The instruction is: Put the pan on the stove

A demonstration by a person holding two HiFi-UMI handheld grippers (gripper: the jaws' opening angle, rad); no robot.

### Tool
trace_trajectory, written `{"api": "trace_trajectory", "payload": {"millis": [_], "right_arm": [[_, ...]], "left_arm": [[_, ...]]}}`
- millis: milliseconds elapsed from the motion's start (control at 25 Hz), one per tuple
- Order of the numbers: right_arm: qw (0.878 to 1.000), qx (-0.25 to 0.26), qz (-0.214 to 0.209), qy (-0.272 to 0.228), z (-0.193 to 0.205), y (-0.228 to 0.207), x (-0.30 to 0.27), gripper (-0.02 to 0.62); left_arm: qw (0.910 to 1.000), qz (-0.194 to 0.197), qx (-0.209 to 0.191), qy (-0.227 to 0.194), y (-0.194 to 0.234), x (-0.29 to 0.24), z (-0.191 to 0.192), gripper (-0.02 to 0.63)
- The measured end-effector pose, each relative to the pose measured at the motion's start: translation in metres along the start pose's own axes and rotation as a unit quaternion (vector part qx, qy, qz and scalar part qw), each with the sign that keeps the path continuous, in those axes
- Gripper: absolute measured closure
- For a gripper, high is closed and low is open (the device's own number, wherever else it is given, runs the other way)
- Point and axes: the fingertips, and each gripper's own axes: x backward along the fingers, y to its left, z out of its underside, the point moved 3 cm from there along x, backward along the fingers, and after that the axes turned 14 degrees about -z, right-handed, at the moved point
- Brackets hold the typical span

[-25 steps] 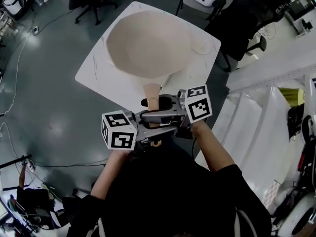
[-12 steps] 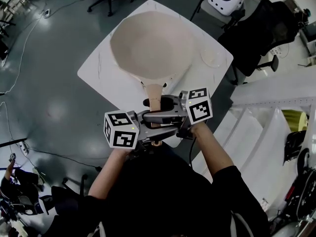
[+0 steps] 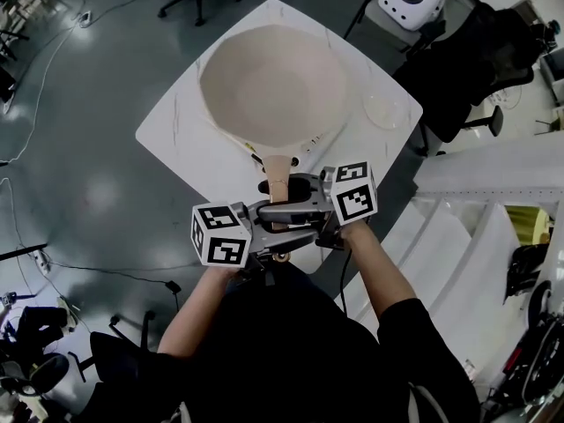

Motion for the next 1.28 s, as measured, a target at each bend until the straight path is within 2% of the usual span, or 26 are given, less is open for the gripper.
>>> {"api": "trace_trajectory", "payload": {"millis": [360, 760, 1080, 1280], "right_arm": [[1.000, -0.004, -0.011, -0.008, 0.010, -0.012, 0.005, 0.318], [1.000, -0.001, -0.015, -0.001, 0.014, -0.022, 0.007, 0.318], [0.999, 0.001, -0.038, 0.000, 0.015, -0.029, 0.009, 0.318], [0.999, 0.009, -0.042, -0.001, 0.018, -0.031, 0.010, 0.318]], "left_arm": [[0.9999, -0.012, 0.004, 0.011, 0.012, -0.005, 0.010, 0.362], [0.9997, -0.021, 0.008, -0.006, 0.021, -0.008, 0.016, 0.371], [0.9989, -0.041, 0.011, -0.022, 0.028, -0.011, 0.020, 0.388], [0.9989, -0.043, 0.006, -0.017, 0.031, -0.013, 0.024, 0.385]]}}
